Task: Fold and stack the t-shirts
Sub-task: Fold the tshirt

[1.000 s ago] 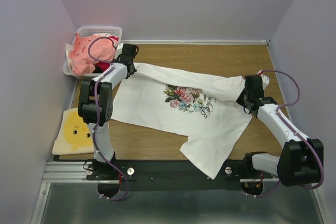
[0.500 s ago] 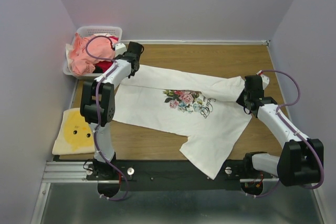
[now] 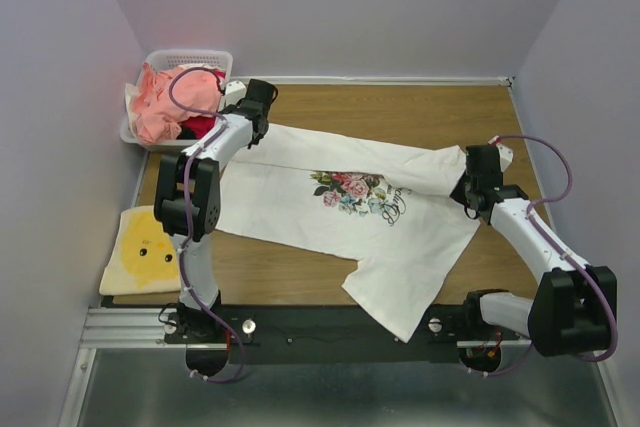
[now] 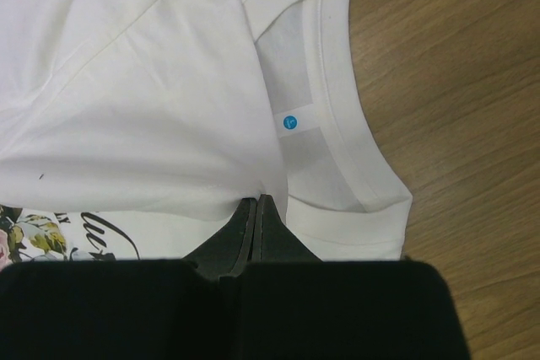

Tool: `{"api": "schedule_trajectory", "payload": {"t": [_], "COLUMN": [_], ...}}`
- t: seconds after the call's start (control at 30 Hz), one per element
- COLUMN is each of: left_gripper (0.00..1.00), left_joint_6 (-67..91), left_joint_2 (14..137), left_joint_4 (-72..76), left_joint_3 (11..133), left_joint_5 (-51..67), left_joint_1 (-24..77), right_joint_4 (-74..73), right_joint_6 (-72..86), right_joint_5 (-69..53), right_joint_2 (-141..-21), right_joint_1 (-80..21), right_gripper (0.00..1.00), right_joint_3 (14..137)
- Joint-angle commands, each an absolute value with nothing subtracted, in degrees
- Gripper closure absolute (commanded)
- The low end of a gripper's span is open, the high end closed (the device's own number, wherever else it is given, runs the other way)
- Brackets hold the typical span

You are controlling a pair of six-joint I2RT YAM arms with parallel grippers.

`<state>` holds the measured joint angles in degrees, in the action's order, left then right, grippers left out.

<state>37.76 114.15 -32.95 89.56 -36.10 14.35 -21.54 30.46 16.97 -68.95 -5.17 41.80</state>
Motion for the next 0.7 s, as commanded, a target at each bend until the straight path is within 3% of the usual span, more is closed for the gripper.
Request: {"api": "schedule_trajectory", "payload": {"t": [0.0,0.07,0.17,0.2,0.23,0.43,0.67], "left_gripper": [0.48,0.48,0.48,0.48,0.48,0.49,0.50], "left_joint_6": [35.42,34.98,34.10,33.23,32.79,28.49,26.81], "left_joint_2": [115.92,116.54,117.33,117.16,117.07,116.11,118.29], "left_joint_4": [-29.71,-29.62,-29.62,-29.36,-28.40,-24.36,-22.50], "left_joint_3": [91.93,93.34,94.57,94.57,94.48,93.43,94.83], "left_joint_5": [-30.33,-29.62,-28.74,-27.96,-27.43,-22.77,-17.32], "left_joint_1": [15.03,15.20,15.64,15.82,15.99,18.10,18.90], "right_joint_4": [-25.93,-26.63,-28.30,-28.74,-29.52,-29.88,-28.48], "right_joint_6": [31.90,32.34,32.52,32.61,32.96,33.49,34.10], "right_joint_5": [16.53,16.17,15.91,16.00,16.87,17.76,17.49], "right_joint_2": [-66.63,-66.10,-66.18,-66.27,-66.27,-65.57,-72.85], "right_joint_1": [-5.10,-5.10,-5.19,-5.10,-5.10,-5.10,-5.19], "right_gripper": [0.99,0.98,0.65,0.44,0.41,0.39,0.40], "right_joint_3": [42.98,42.98,43.24,43.24,43.24,43.77,46.84]}}
